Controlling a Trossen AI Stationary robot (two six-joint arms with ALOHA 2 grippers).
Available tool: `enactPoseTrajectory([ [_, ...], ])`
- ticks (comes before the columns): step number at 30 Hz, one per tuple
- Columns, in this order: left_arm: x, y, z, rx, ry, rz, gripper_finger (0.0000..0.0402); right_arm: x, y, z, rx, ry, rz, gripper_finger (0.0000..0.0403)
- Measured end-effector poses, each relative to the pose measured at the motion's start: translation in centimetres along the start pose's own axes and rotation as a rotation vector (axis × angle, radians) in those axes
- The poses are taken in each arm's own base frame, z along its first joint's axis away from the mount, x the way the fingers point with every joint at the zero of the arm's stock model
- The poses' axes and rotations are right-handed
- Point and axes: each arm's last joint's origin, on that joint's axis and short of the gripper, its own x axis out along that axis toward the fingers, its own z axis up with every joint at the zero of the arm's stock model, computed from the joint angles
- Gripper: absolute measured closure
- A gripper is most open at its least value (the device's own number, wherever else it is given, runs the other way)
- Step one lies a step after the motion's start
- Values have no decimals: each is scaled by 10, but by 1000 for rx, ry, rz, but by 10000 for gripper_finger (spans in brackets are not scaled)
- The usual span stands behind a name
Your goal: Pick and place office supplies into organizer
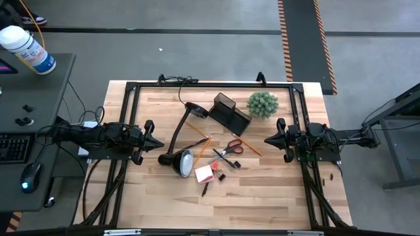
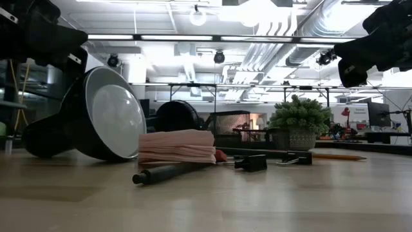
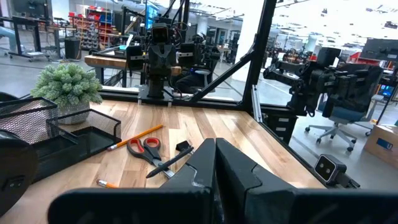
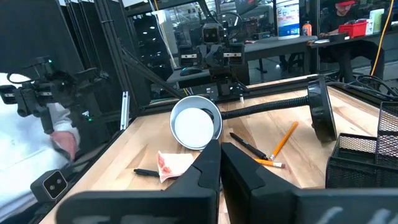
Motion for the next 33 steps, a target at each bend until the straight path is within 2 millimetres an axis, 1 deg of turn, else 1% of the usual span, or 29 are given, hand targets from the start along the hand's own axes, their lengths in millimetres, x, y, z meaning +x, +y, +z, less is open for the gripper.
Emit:
enactPoseTrajectory([
  [18,0,0,0,0,-1,0,401,0,0,0,0,0,0,398],
  [21,0,1,1,0,-8,24,401,0,0,0,0,0,0,400],
  [24,0,2,1,0,-13,56,401,0,-1,0,-25,-5,-19,399],
  [33,0,2,1,0,-12,58,401,0,0,1,-52,-14,-16,401],
])
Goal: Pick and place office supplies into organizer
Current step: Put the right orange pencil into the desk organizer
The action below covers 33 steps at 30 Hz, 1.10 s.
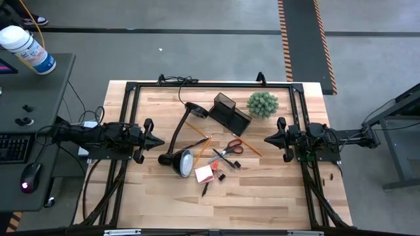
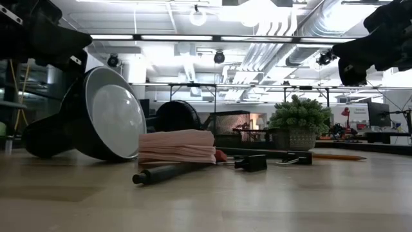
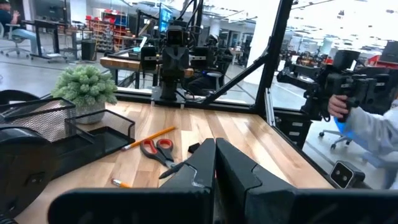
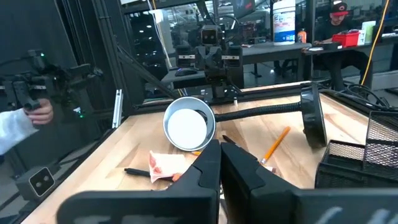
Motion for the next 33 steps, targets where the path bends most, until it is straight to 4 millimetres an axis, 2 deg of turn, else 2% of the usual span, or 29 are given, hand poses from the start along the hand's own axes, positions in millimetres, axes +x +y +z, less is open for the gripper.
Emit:
enactPoseTrajectory([
  [9,0,0,3,-4,-30,-2,401,0,0,1,4,-10,-11,399],
  [16,0,0,3,-3,-32,4,401,0,-1,0,81,0,-31,397],
  [22,0,1,4,-5,-41,30,401,6,-1,-9,101,99,-47,362],
  [27,0,1,4,-5,-41,31,401,11,-1,-14,110,282,-138,323],
  [29,0,1,4,-5,-41,31,401,14,2,-1,89,345,-189,314],
  [33,0,1,4,-6,-41,31,401,19,12,39,65,395,-268,309],
])
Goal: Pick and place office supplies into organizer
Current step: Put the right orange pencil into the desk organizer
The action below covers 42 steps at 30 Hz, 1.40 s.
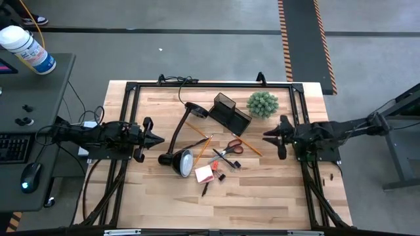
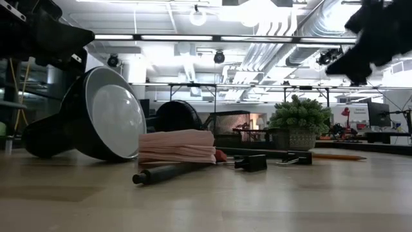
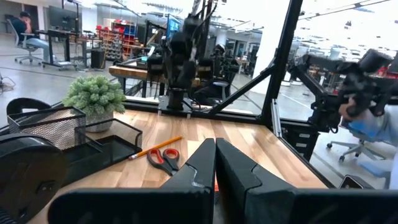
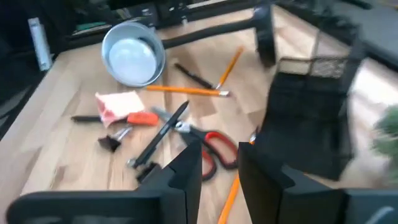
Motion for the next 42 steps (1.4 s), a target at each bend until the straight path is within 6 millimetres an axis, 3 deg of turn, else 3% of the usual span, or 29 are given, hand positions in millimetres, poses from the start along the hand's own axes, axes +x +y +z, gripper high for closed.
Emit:
enactPoseTrajectory([
  [5,0,0,0,-4,0,0,401,-9,14,25,76,16,-52,309],
  [13,0,0,0,-23,0,2,401,-5,43,30,141,79,-151,309],
  [18,1,3,-2,-63,12,95,401,-1,63,35,108,119,-248,309],
  [23,3,2,6,-54,124,121,401,10,79,20,115,149,-318,309],
  [33,31,-10,64,82,313,93,401,35,103,-3,154,157,-347,309],
  [42,63,-18,62,154,415,-137,401,54,107,-43,213,194,-322,309],
])
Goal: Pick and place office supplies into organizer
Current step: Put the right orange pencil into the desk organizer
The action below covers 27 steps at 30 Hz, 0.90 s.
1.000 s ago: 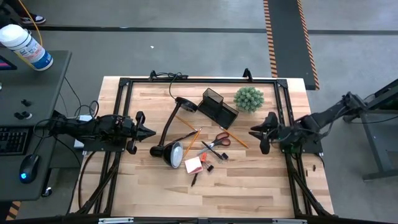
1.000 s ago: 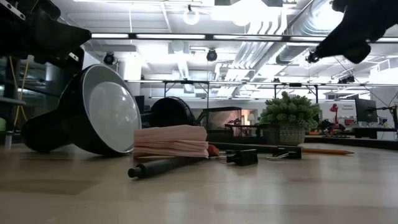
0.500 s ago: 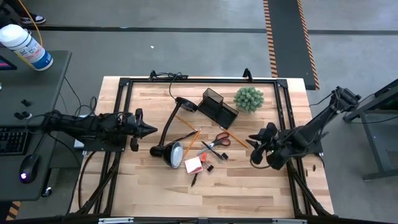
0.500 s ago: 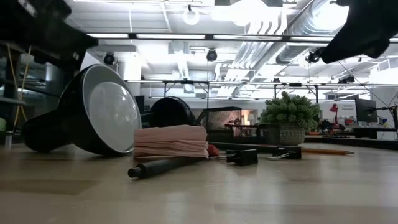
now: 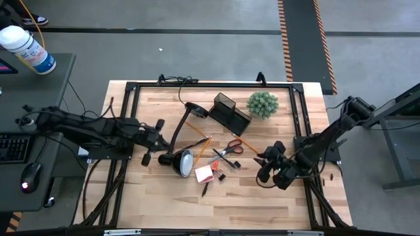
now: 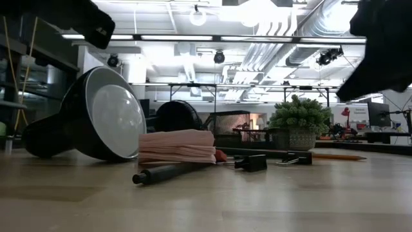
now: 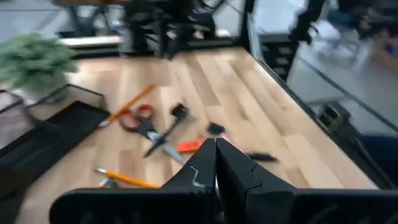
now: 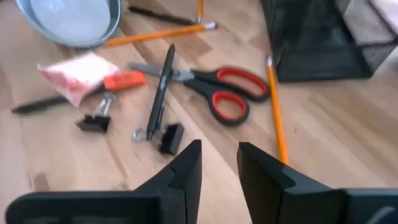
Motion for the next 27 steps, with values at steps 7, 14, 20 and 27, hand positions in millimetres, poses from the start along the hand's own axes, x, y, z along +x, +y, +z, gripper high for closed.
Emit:
enactPoseTrajectory([
  [7,8,2,-3,21,41,57,401,6,-12,-17,16,42,20,309],
  [14,7,4,-4,23,45,110,401,11,-24,-31,9,77,15,309],
  [20,7,5,-4,26,47,151,401,12,-33,-34,-13,139,-43,309],
  [27,7,5,-4,27,47,162,401,12,-38,-35,-30,178,-79,309],
])
